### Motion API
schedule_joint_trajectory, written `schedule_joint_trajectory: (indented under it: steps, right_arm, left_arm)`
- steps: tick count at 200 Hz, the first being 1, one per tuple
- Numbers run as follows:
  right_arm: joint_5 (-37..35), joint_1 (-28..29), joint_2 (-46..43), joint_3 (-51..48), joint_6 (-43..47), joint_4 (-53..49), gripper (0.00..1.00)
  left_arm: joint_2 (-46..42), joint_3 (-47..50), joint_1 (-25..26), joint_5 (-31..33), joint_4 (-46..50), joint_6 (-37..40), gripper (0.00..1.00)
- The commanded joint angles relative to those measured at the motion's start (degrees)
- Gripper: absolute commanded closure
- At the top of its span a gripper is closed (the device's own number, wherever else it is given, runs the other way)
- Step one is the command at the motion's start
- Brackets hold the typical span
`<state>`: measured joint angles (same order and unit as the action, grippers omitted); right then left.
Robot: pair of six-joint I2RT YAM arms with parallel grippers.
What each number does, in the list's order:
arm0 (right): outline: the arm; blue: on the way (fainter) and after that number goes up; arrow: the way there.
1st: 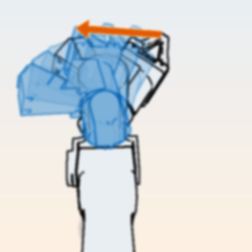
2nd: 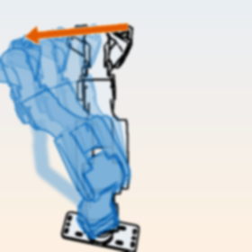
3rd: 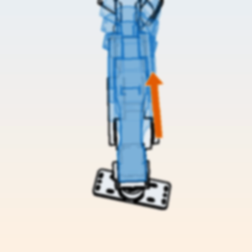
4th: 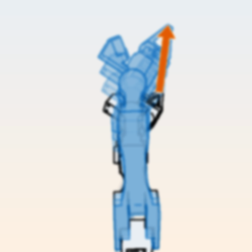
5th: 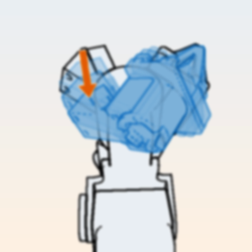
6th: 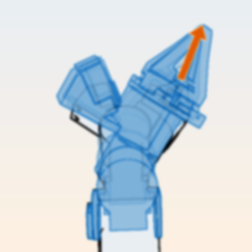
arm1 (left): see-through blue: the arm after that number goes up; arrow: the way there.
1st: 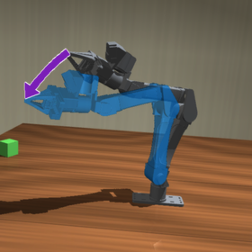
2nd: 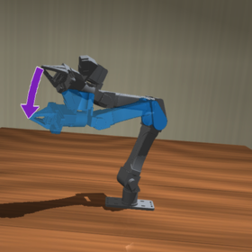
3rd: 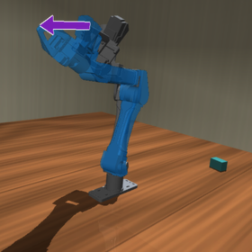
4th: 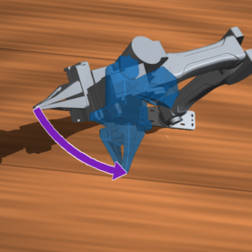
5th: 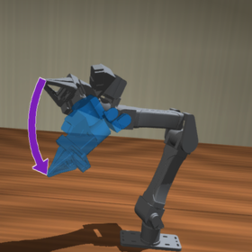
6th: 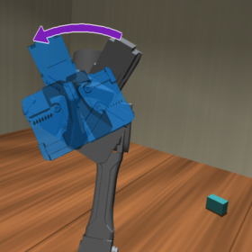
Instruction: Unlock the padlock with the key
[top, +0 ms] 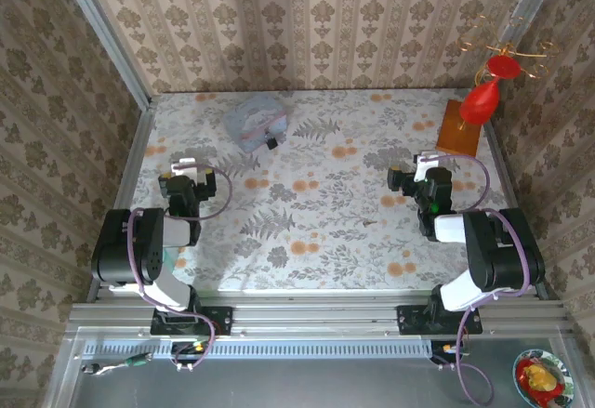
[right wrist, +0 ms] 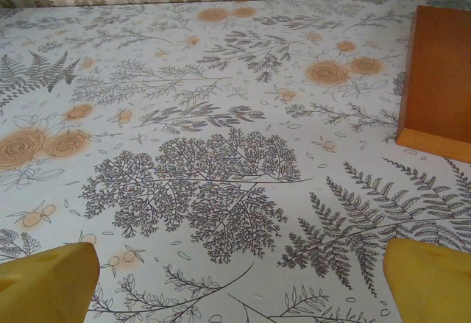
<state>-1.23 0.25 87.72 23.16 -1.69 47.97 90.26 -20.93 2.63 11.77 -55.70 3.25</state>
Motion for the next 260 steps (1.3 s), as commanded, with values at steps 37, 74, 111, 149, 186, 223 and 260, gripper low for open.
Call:
schedule_joint_trajectory:
  steps: [37, 74, 111, 149, 186, 223, 260]
  right_arm:
    - [-1.1, 0.3, -0.2, 0.5, -0.1, 0.0, 0.00]
    - [-1.1, 0.2, -0.2, 0.6, -0.1, 0.0, 0.00]
    - [-1.0, 0.3, -0.2, 0.5, -0.1, 0.0, 0.00]
    - [-1.1, 0.2, -0.2, 0.5, -0.1, 0.0, 0.00]
    - [-1.1, 0.3, -0.3, 0.5, -0.1, 0.1, 0.00]
    - [-1.3, 0.4, -0.3, 0.4, 0.0, 0.3, 0.00]
    - [-2.1, 2.7, -3.5, -1.6, 2.9, 1.5, 0.00]
  left_arm:
    - [-0.8, -0.2, 0.3, 0.2, -0.2, -0.8, 0.00]
    - [-0.7, -0.2, 0.2, 0.3, -0.2, -0.8, 0.00]
    - [-0.8, -0.2, 0.3, 0.3, -0.2, -0.8, 0.00]
    - [-0.8, -0.2, 0.3, 0.3, -0.2, -0.8, 0.00]
    - [-1.9, 0.2, 1.3, 0.1, -0.3, 0.6, 0.00]
    - [-3.8, 1.9, 2.5, 2.8, -2.2, 1.4, 0.00]
    - [-12.7, 2.3, 6.4, 8.1, 3.3, 4.6, 0.00]
